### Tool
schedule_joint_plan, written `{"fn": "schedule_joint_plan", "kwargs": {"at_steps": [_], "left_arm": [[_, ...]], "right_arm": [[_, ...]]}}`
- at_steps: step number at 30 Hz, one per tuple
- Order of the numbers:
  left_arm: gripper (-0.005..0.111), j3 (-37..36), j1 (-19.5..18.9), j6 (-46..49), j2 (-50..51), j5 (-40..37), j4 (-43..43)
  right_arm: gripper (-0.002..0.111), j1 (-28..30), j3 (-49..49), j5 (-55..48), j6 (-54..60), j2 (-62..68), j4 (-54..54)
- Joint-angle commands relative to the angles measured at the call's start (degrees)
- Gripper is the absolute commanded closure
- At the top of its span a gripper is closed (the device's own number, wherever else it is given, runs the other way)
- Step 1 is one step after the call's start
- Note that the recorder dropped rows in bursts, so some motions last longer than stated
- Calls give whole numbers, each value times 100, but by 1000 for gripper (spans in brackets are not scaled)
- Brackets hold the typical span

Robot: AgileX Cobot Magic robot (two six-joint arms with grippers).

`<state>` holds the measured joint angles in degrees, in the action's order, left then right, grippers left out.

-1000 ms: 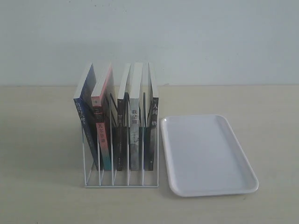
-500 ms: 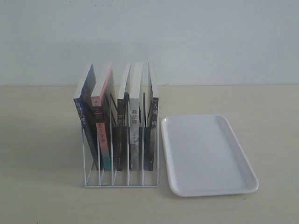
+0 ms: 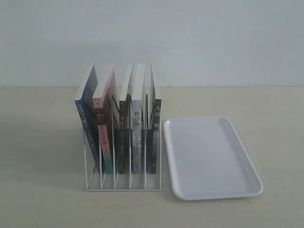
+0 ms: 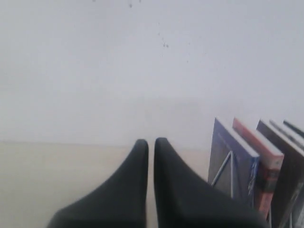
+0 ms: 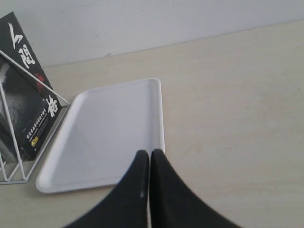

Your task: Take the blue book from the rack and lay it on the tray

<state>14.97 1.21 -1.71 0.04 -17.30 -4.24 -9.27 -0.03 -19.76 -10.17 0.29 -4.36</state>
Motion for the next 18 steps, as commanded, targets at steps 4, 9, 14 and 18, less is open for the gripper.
{"fn": "schedule_joint_plan", "kwargs": {"at_steps": [4, 9, 14, 18], "left_arm": [[103, 236, -4, -95, -4, 1129, -88], [103, 236, -4, -438, -4, 2032, -441], [103, 385, -4, -1529, -4, 2973, -652], [103, 1434, -4, -1839, 764, 2218, 10]], "right_arm": [[108, 15, 3, 88, 2, -29, 13], [108, 15, 3, 88, 2, -29, 13], [108, 15, 3, 88, 2, -29, 13], [108, 15, 3, 88, 2, -29, 13]]}}
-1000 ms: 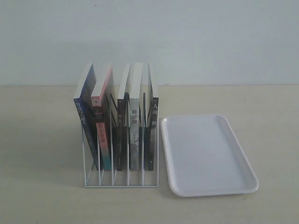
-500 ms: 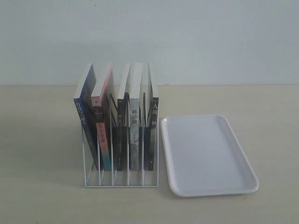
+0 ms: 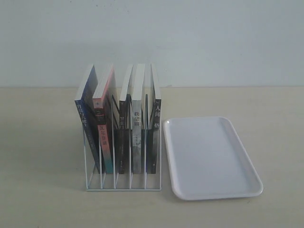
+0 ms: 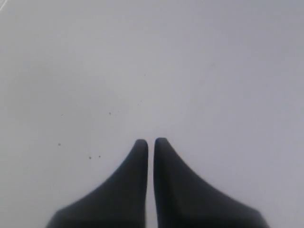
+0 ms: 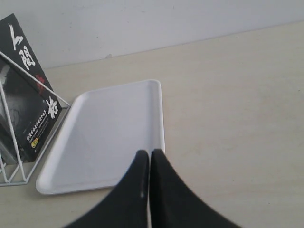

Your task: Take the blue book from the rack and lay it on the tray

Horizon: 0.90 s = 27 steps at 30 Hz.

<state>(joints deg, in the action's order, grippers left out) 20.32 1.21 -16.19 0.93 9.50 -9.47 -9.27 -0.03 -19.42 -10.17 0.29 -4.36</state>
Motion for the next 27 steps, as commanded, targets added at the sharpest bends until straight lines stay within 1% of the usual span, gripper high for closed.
{"fn": "schedule_joint_plan", "kwargs": {"at_steps": [1, 2, 4, 5, 7, 11, 13, 15, 16, 18, 20, 22, 23, 27], "left_arm": [[103, 1314, -4, -392, 1075, -1012, 607], [103, 1669, -4, -347, 1377, -1520, 632], [103, 2571, -4, 23, 2221, -2807, 610], [103, 2920, -4, 327, 2571, -3447, 512], [103, 3696, -4, 1272, 3414, -4647, 26], [103, 4599, -4, 2753, 4795, -6411, -1094], [103, 4731, -4, 3026, 5367, -6926, -1319], [103, 4607, -4, 2921, 5738, -6979, -1411], [103, 4427, -4, 2848, 5887, -6867, -1487], [103, 3996, 9, 2983, 6044, -6326, -1742], [103, 3510, 132, 2999, 6056, -5526, -1861], [103, 3192, 405, 2999, 6056, -5042, -1835], [103, 3133, 571, 2999, 6091, -4938, -1775], [103, 3200, 1168, 2999, 6283, -4926, -1732]], "right_arm": [[108, 15, 3, 53, 2, -29, 13], [108, 15, 3, 53, 2, -29, 13], [108, 15, 3, 53, 2, -29, 13], [108, 15, 3, 53, 2, -29, 13], [108, 15, 3, 53, 2, -29, 13], [108, 15, 3, 53, 2, -29, 13], [108, 15, 3, 53, 2, -29, 13], [108, 15, 3, 53, 2, -29, 13], [108, 15, 3, 53, 2, -29, 13], [108, 15, 3, 53, 2, -29, 13], [108, 15, 3, 53, 2, -29, 13], [108, 15, 3, 53, 2, -29, 13], [108, 15, 3, 53, 2, -29, 13], [108, 15, 3, 53, 2, -29, 13]]}}
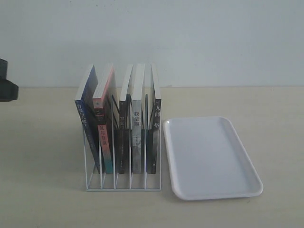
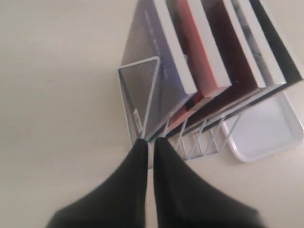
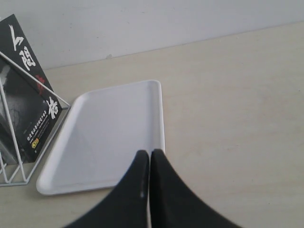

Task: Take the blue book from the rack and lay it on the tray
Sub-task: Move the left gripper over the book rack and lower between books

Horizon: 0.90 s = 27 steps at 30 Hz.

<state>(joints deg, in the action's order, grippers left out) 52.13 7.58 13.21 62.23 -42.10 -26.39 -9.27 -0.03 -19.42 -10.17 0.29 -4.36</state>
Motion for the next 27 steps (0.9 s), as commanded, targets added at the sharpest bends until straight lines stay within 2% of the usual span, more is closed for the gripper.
{"fn": "schedule_joint_plan", "kwargs": {"at_steps": [1, 6, 12, 15, 19, 20, 23, 27], "left_arm": [[103, 83, 687, 59, 216, 281, 8], [103, 518, 1398, -383, 628, 309, 625], [103, 703, 2492, -1785, 1051, 146, 2367], [103, 715, 2980, -2050, 1159, 327, 2902], [103, 913, 3108, -2342, 1284, 1092, 3075], [103, 1183, 3108, -2358, 1424, 1130, 3277], [103, 1836, 3094, -3107, 1898, 641, 3843], [103, 2592, 3105, -3183, 2723, 22, 4401]], "right_arm": [[108, 15, 3, 53, 2, -29, 13], [108, 15, 3, 53, 2, -29, 13], [108, 15, 3, 53, 2, -29, 13], [108, 15, 3, 53, 2, -29, 13], [108, 15, 3, 53, 2, -29, 13], [108, 15, 3, 53, 2, -29, 13], [108, 15, 3, 53, 2, -29, 13], [108, 15, 3, 53, 2, -29, 13]]}}
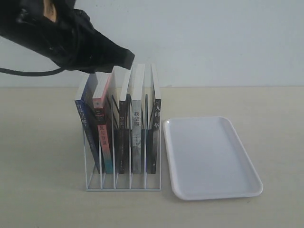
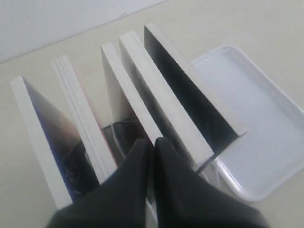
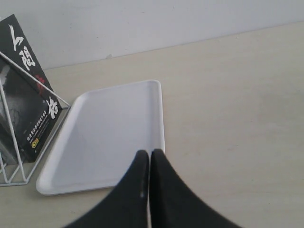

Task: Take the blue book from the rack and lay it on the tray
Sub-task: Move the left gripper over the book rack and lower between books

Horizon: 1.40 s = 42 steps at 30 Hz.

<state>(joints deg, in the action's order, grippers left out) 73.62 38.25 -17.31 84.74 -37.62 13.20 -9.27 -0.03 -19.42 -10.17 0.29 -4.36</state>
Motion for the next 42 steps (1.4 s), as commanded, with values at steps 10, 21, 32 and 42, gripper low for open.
{"fn": "schedule_joint_plan", "kwargs": {"at_steps": [10, 21, 32, 42], "left_arm": [[89, 978, 28, -1005, 679, -855, 1149], [66, 978, -148, -1401, 1086, -869, 1147], [66, 978, -242, -1401, 1339, -763, 1128], [66, 978, -252, -1483, 1502, -630, 1128]], "right_arm": [[108, 15, 3, 52, 15, -29, 13], [108, 15, 3, 52, 15, -29, 13], [108, 15, 3, 52, 15, -29, 13], [108, 15, 3, 52, 15, -29, 13]]}}
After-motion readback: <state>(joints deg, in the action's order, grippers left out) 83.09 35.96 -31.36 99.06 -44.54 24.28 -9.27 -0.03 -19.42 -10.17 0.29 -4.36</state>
